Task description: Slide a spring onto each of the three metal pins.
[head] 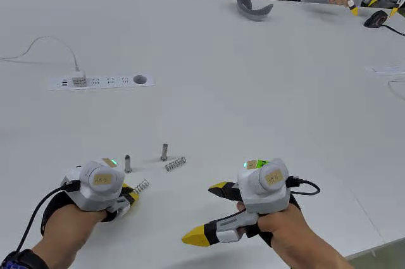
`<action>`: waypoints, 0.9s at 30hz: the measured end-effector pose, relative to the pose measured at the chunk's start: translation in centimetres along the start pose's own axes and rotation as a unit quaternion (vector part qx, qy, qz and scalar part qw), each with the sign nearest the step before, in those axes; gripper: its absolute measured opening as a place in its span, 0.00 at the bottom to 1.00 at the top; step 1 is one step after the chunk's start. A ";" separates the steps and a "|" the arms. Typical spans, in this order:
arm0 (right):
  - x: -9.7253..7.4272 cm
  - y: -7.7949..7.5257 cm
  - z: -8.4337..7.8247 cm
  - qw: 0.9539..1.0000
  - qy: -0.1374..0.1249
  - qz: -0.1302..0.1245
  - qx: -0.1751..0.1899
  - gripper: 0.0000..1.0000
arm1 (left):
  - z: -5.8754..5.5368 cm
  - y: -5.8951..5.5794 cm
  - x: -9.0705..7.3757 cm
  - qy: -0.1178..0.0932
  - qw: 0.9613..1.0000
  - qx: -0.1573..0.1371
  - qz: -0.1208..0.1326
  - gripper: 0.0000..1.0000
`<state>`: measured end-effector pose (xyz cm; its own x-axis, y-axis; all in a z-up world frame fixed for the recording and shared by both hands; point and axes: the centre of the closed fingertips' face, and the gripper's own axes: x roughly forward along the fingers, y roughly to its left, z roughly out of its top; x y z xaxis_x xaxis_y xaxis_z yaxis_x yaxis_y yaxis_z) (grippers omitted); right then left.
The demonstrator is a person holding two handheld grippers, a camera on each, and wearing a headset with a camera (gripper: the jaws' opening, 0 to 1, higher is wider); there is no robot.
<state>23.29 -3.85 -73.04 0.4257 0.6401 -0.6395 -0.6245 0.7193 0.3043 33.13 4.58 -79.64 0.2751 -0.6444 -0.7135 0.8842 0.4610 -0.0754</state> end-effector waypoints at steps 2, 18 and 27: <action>0.1 0.1 0.0 1.000 0.000 0.001 -0.001 0.82 | -0.2 0.0 -0.4 -0.001 1.000 -0.004 0.000 0.11; 0.6 0.7 0.5 1.000 -0.005 0.009 -0.001 0.82 | -1.5 -0.3 -2.7 -0.011 0.999 -0.036 0.006 0.11; 0.8 1.1 0.6 1.000 -0.008 0.013 0.002 0.82 | -1.3 -0.7 -4.1 -0.027 0.998 -0.052 0.011 0.11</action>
<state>23.31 -2.35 -72.77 0.4192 0.6632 -0.6200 -0.6327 0.7032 0.3244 30.89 7.64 -77.58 0.3157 -0.6646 -0.6772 0.8351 0.5334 -0.1342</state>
